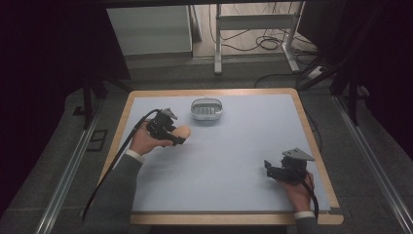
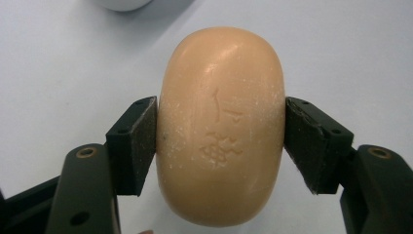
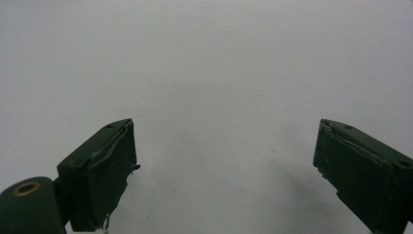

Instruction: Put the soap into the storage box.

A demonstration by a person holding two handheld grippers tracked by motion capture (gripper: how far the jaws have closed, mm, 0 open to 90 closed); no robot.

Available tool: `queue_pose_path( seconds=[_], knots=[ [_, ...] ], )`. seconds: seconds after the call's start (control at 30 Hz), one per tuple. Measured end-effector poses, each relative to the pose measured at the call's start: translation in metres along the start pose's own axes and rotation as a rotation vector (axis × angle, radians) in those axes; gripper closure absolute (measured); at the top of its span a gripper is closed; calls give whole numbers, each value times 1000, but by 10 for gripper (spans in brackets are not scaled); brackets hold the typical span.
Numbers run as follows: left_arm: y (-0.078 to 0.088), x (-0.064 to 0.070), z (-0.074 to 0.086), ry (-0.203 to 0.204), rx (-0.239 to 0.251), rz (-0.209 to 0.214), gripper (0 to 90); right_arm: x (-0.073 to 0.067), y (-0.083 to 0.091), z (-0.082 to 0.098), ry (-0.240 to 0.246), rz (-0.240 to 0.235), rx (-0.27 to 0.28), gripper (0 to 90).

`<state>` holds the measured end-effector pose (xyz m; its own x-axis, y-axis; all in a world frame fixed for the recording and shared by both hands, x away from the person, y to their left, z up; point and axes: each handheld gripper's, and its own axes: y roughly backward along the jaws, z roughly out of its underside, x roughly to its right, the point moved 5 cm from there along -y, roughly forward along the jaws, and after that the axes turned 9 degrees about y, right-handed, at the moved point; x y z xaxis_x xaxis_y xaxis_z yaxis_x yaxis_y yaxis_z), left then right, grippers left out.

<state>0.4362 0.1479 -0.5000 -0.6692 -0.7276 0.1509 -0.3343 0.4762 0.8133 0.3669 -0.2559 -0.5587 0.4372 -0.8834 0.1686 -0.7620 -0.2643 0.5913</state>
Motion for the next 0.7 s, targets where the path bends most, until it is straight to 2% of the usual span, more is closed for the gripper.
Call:
queue_pose_path(
  seconds=[0.7],
  knots=[
    [-3,-7,-21,-1,-1,-10,325,0,0,0,-4,1,-2,86]
  ],
)
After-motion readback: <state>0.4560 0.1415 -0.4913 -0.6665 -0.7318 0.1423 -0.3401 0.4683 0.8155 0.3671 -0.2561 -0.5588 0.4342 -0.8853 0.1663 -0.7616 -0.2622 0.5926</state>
